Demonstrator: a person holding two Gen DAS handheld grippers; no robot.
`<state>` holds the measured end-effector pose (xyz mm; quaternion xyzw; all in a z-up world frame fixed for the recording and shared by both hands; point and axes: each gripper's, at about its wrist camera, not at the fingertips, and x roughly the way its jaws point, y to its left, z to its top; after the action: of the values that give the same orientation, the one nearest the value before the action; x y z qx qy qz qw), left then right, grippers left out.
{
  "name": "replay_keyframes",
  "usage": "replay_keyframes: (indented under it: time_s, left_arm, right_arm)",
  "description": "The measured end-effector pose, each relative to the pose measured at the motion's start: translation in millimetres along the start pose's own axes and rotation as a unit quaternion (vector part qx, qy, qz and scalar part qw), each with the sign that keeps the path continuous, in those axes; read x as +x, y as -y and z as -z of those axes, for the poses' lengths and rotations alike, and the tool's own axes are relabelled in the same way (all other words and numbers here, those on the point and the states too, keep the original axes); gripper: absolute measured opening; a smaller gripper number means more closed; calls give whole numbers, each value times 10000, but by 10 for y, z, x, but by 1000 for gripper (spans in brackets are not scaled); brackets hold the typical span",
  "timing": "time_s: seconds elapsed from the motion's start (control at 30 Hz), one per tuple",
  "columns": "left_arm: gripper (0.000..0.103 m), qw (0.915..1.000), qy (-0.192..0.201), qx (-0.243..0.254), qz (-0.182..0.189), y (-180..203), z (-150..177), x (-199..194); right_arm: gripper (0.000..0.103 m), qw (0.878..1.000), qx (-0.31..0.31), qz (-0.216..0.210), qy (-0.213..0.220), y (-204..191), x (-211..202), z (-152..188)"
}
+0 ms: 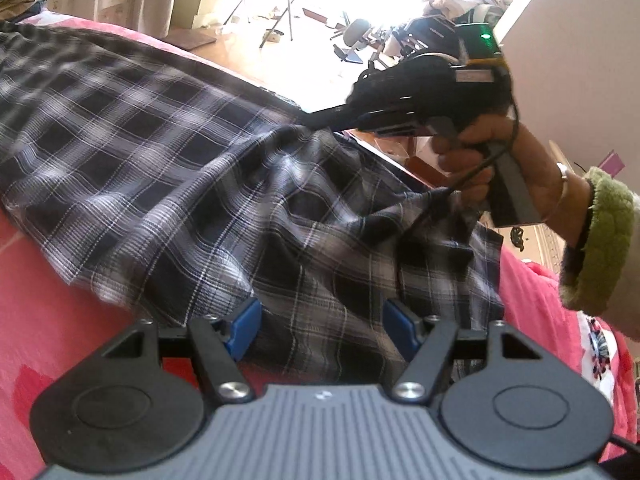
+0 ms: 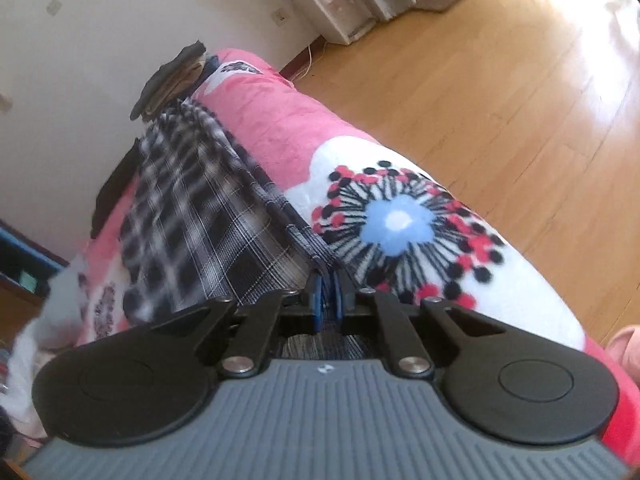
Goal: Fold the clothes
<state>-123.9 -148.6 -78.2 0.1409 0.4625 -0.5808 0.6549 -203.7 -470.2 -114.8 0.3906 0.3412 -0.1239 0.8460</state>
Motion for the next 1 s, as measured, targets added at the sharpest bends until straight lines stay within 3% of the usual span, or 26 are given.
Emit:
replay_keyframes:
  time_s: [0.17,0.33,0.47,0.6,0.7,0.87,0.97,1.0]
  left_arm:
    - [68,9999,-26,134,106,36,23,-66]
    - [68,9994,-70,286,169,85,21,-59]
    - [68,9994,-118,292,134,121,-4,5]
    - [68,9992,-153,330,145,170,-30,56]
    - [66,9989,-114,424,184,260,-45,33]
    - [64,9894,157,1260,710,631,-28,-137]
    - [46,9817,-66,1593,1037,836,3,-60]
    - [44,9797,-179,1642,1134,892,17,-12]
  right_arm:
    - [10,9997,-2,227,100,132,-592,237]
    - [26,9985,-52,496,226,265,-1243,508]
    - [33,9971,82,714,262,387,-1666,760]
    - [40,9947,809,597,195,572,-1693,1049]
    - [40,9929,1061,521,110,631,-1576,1158]
    - [41,9910,1254,453,145,678,-1507,1147]
    - [41,9896,1374,384,209,698,-1560,1148]
    - [41,9890,1414,361,230,705,-1578,1148]
